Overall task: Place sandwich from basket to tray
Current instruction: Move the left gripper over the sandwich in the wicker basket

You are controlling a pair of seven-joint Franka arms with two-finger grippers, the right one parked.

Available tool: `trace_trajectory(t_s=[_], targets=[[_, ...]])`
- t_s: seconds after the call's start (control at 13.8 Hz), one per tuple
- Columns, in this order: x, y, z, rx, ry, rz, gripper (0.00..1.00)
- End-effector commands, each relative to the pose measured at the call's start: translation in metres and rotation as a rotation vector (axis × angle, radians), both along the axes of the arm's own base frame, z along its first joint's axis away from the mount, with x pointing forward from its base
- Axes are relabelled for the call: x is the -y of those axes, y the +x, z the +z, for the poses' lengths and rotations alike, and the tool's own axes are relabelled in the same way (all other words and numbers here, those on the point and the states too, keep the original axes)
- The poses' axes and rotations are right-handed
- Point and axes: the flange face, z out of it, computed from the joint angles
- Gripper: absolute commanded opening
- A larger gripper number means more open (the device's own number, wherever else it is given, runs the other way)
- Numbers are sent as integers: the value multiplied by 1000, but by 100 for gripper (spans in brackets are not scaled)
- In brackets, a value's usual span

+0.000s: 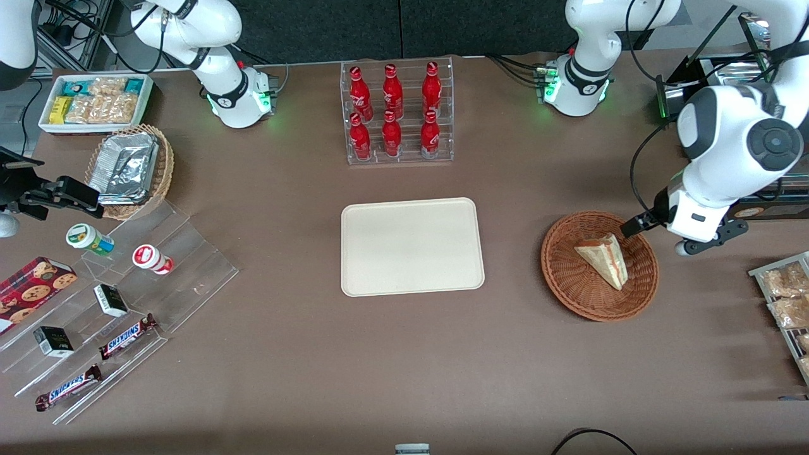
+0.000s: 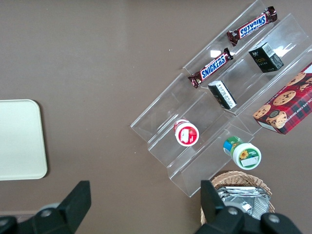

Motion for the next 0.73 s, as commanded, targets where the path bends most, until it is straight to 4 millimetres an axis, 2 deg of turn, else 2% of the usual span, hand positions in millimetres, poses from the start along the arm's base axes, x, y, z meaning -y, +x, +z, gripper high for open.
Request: trace_trajectory(t_s=[0.0,0.22,0.51,0.65], targets=[[3,-7,-14,40,1,149,100],[11,-7,-31,48,-4,177,100],[21,-13,-73,61,-11,155,100],[21,-14,-86,45,-9,137,100]])
